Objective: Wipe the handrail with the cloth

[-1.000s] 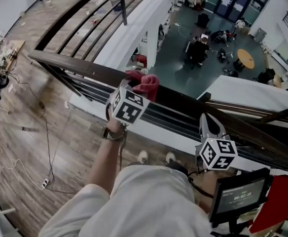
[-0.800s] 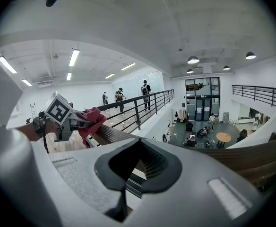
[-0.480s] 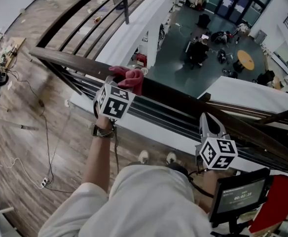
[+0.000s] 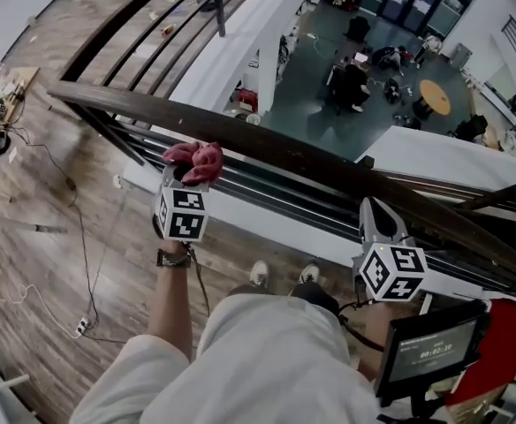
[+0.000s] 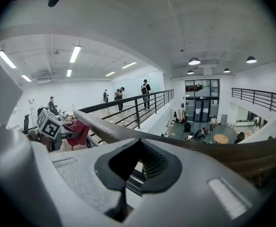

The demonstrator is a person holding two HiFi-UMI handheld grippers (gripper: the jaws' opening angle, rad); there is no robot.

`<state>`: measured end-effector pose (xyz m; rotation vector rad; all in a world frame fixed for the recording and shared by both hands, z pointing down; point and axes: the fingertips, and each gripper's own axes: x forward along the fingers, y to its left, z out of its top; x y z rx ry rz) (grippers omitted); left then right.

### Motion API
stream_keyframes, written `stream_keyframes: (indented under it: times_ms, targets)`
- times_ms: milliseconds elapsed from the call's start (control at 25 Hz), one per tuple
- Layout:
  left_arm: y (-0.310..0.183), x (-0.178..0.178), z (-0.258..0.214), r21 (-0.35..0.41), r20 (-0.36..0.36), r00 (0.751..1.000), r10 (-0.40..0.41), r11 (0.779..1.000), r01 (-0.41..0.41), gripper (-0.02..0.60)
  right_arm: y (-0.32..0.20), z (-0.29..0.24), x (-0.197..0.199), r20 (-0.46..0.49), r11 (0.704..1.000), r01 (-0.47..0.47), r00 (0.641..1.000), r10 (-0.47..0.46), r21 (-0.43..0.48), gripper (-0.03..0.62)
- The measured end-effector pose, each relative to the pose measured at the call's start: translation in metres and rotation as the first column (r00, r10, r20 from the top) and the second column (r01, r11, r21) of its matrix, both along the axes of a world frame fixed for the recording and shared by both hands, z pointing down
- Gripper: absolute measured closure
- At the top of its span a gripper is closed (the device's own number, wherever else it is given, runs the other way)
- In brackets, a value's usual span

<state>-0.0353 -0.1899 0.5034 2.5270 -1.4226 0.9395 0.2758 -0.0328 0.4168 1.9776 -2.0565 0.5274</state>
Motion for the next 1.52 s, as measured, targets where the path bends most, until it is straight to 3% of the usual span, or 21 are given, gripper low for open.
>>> stream_keyframes:
  times_ms: [160, 680, 1120, 1320, 1520]
  targets:
    - [0.016, 0.006, 0.001, 0.013, -0.061, 0.998, 0.003, 1.000, -0.002, 0.456, 0.006, -0.005, 0.001, -0.008, 1.000, -0.004, 1.000, 0.004, 0.000, 0.591]
    - [0.064, 0.086, -0.062, 0.132, -0.153, 0.975, 0.160, 0.981, -0.140, 0.456, 0.054, -0.034, 0.026, -0.048, 0.996, -0.029, 0.998, 0.033, 0.082, 0.591]
    - [0.160, 0.161, -0.110, 0.232, -0.189, 0.931, 0.313, 0.935, -0.268, 0.456, 0.139, -0.063, 0.056, -0.086, 0.985, -0.051, 0.994, 0.066, 0.165, 0.591]
    - [0.220, 0.179, -0.127, 0.271, -0.174, 0.916, 0.361, 0.912, -0.308, 0.456, 0.193, -0.073, 0.065, -0.114, 0.978, -0.064, 0.990, 0.088, 0.198, 0.591]
    - [0.276, 0.183, -0.133, 0.289, -0.182, 0.907, 0.380, 0.902, -0.320, 0.456, 0.241, -0.074, 0.061, -0.155, 0.981, -0.044, 0.985, 0.074, 0.187, 0.592]
